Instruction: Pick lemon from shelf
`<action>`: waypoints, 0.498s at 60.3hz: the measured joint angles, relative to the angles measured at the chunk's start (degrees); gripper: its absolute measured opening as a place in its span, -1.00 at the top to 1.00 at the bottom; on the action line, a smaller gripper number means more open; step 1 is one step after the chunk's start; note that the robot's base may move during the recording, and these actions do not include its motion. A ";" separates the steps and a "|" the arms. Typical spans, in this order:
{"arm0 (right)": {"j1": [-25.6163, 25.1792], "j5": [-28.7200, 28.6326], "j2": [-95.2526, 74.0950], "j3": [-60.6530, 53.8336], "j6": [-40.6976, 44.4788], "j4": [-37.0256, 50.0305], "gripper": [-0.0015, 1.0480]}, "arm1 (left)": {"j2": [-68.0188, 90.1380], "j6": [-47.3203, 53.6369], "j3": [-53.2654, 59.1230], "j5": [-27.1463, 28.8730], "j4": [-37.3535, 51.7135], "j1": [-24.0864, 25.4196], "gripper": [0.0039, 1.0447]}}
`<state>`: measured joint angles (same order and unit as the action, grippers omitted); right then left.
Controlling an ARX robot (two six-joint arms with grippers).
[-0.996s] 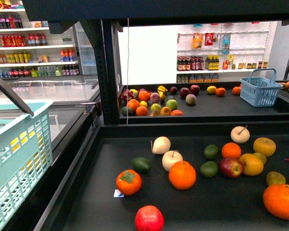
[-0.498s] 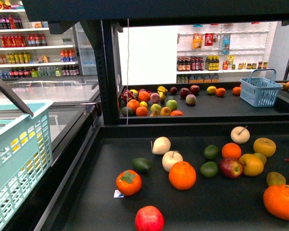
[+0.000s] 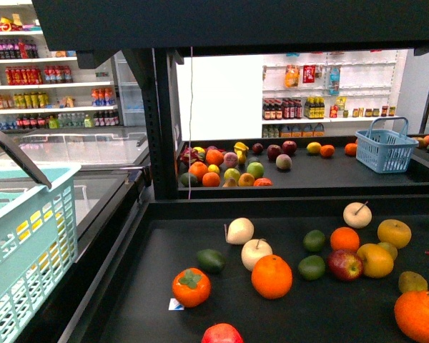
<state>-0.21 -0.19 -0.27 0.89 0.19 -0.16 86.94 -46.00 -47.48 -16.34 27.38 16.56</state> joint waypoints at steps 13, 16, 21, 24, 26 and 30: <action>0.00 -0.02 0.00 0.00 0.00 0.00 -0.86 | -22.36 18.36 10.47 -1.55 -19.12 -1.97 -0.85; 0.00 0.00 0.00 0.00 -0.02 0.00 -0.86 | -26.60 21.16 11.85 -1.05 -22.40 -2.73 -0.85; 0.00 -0.02 0.00 0.00 -0.02 0.00 -0.86 | -34.05 27.19 15.17 3.04 -23.19 -5.42 -0.77; 0.00 0.00 0.00 0.00 -0.02 0.00 -0.86 | -39.76 34.27 20.87 9.77 -13.62 -9.51 -0.57; 0.00 0.00 0.00 0.00 0.00 0.00 -0.86 | -43.93 37.44 24.04 13.77 -10.73 -12.81 -0.43; 0.00 0.00 0.00 0.00 -0.02 0.00 -0.86 | -50.99 41.62 28.33 14.99 -11.41 -15.87 -0.19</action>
<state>-0.21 -0.19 -0.27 0.89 0.16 -0.16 35.94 -4.38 -19.16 -1.34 15.97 0.69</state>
